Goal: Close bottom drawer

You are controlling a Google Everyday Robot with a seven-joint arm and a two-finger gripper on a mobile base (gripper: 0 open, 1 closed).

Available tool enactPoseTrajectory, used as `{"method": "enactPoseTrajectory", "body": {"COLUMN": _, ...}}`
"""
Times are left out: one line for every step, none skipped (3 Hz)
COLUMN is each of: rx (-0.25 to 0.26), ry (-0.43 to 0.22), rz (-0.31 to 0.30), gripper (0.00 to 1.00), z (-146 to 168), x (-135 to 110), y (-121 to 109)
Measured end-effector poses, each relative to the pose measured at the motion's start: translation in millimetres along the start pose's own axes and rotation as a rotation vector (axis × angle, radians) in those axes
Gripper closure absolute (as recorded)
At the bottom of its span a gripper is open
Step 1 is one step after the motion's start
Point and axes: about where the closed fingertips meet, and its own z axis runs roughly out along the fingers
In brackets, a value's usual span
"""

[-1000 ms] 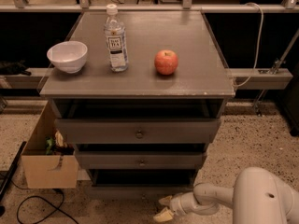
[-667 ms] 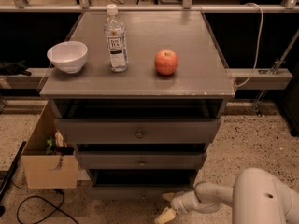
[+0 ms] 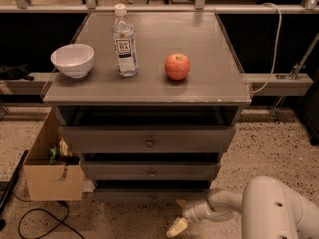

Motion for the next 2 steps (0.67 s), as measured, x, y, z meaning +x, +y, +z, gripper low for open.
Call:
{"method": "enactPoseTrajectory", "body": {"rx": 0.015, "ry": 0.001, "rz": 0.009, "gripper": 0.00, "z": 7.4, "x": -29.0, "y": -30.6}}
{"method": "enactPoseTrajectory", "body": {"rx": 0.015, "ry": 0.001, "rz": 0.009, "gripper": 0.00, "z": 7.4, "x": -29.0, "y": -30.6}}
